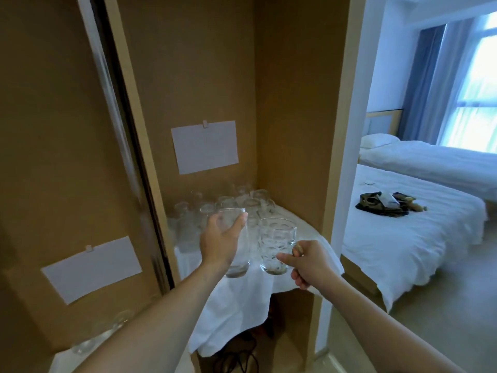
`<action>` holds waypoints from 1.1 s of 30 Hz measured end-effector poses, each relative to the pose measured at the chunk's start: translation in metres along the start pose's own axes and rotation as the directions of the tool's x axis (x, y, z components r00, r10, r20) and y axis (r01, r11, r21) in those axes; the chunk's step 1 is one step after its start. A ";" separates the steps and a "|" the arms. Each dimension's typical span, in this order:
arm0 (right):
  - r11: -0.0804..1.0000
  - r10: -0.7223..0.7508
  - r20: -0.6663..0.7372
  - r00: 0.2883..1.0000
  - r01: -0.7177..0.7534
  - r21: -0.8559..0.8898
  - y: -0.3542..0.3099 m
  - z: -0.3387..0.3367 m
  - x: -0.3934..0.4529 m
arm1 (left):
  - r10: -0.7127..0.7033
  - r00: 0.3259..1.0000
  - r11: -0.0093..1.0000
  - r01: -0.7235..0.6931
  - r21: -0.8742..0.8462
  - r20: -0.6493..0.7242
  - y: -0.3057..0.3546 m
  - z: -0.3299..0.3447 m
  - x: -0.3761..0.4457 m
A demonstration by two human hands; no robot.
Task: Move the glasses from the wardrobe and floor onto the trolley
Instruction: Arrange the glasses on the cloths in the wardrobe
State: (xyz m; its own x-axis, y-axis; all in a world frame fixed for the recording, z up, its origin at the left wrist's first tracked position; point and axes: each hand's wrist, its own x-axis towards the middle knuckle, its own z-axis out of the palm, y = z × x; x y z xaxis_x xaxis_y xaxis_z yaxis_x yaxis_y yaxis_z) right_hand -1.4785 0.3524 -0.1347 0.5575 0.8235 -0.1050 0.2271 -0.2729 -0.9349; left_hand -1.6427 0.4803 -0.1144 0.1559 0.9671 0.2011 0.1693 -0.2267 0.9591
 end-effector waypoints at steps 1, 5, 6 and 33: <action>1.000 0.004 -0.002 1.000 -0.004 -0.009 0.000 -0.001 0.008 | -0.003 1.000 1.000 0.003 0.006 0.004 -0.003 0.006 0.008; 0.999 0.008 -0.010 1.000 -0.008 -0.038 0.007 0.004 0.048 | -0.037 0.999 0.999 0.037 -0.003 0.007 -0.022 0.023 0.041; 0.999 0.025 -0.012 1.000 -0.025 -0.035 0.011 0.008 0.060 | -0.046 0.999 0.999 0.046 0.004 0.013 -0.027 0.026 0.050; 0.967 0.114 -0.116 0.987 -0.137 -0.217 0.082 0.096 0.218 | -0.093 0.993 0.995 0.096 -0.036 0.076 -0.182 0.089 0.177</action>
State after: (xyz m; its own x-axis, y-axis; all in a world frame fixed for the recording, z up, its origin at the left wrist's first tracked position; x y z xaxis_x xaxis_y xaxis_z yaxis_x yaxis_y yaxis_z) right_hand -1.4150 0.5568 -0.2666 0.6682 0.7241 -0.1709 0.3164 -0.4845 -0.8156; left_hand -1.5596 0.6825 -0.2707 0.2131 0.9724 0.0949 0.1486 -0.1283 0.9805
